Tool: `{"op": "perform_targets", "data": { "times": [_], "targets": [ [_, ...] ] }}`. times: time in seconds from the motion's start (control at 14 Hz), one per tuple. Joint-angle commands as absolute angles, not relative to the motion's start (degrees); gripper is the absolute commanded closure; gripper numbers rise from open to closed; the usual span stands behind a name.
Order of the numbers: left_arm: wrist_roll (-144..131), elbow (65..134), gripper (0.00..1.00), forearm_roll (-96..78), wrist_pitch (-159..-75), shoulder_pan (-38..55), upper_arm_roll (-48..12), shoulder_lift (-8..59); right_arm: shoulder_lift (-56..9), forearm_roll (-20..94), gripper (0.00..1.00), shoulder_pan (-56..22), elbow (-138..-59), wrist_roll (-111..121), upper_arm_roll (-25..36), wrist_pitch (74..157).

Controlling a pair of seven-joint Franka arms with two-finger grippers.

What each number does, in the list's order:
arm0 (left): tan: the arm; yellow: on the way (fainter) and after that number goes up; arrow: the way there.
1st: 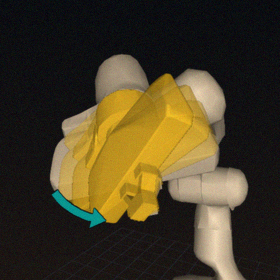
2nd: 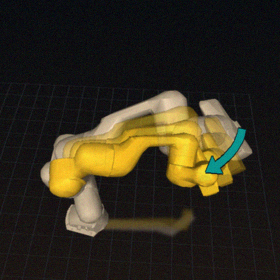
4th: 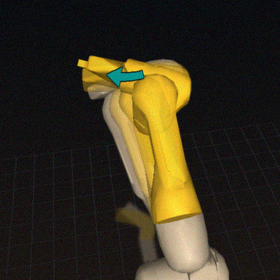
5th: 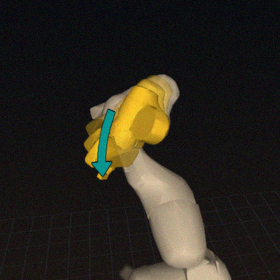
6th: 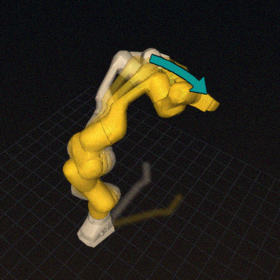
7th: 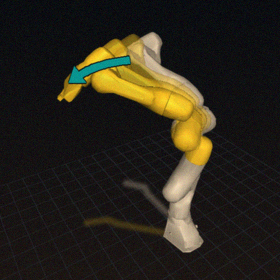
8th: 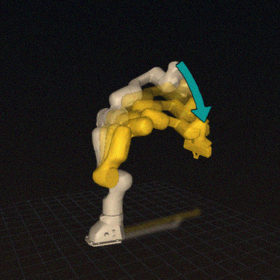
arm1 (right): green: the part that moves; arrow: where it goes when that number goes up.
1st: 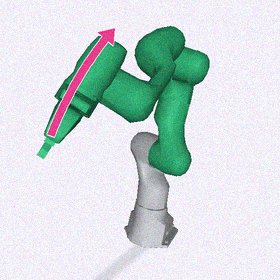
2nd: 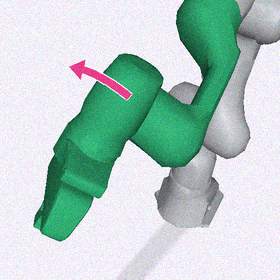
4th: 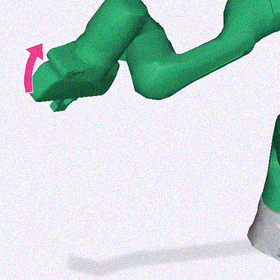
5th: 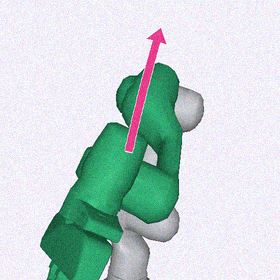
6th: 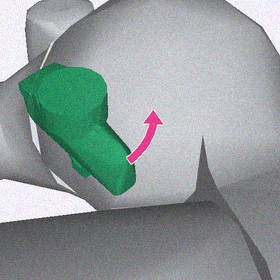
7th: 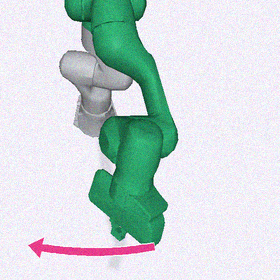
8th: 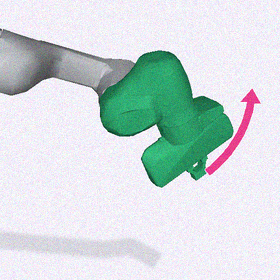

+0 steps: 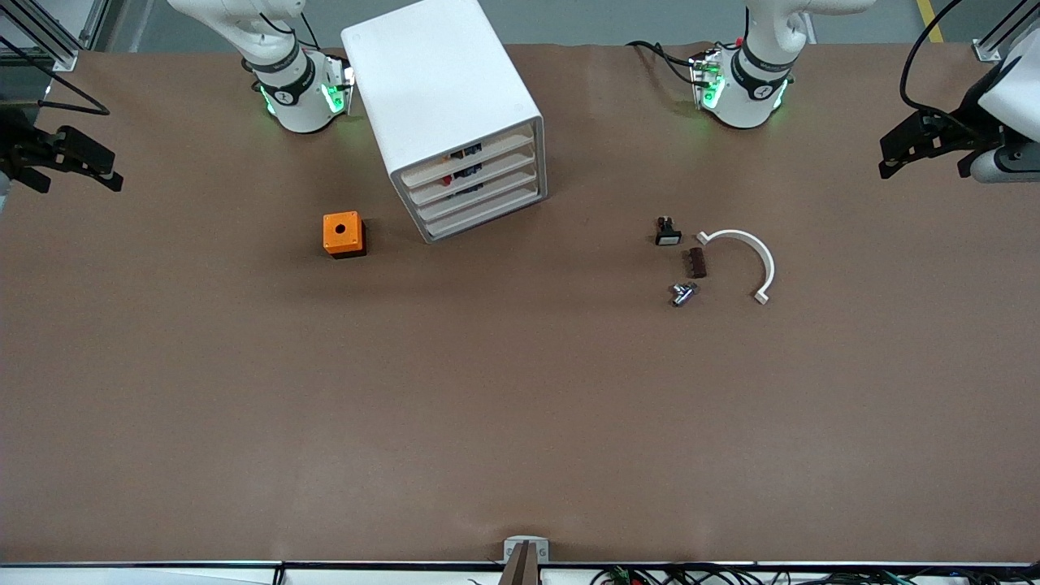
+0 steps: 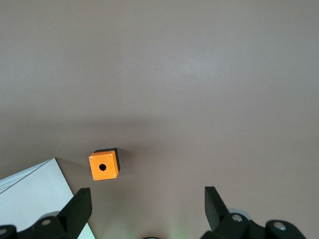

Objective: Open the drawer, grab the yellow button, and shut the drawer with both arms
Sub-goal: 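Reach the left gripper toward the handle of the white cabinet drawer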

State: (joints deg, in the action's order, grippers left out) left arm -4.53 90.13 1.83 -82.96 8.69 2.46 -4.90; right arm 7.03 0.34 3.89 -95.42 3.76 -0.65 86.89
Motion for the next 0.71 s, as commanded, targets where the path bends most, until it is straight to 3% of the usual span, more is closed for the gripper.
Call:
{"op": "perform_targets", "data": {
  "times": [0.0, 0.21, 0.64],
  "targets": [
    [-4.6, 88.7, 0.00, 2.2, -81.0, 8.5, 2.5, -4.6, 6.6, 0.9, 0.00, 4.7, -94.2, 3.9, -1.1, 86.6],
    [-4.6, 88.6, 0.00, 2.2, -81.0, 8.4, 2.7, -4.0, 6.6, 2.1, 0.00, 5.3, -94.2, 4.0, -1.1, 87.1],
    [-7.2, 87.4, 0.00, 1.3, -81.2, 8.9, 3.0, 4.4, 6.6, 1.9, 0.00, 5.3, -94.2, 4.1, -1.1, 87.1]
  ]
}}
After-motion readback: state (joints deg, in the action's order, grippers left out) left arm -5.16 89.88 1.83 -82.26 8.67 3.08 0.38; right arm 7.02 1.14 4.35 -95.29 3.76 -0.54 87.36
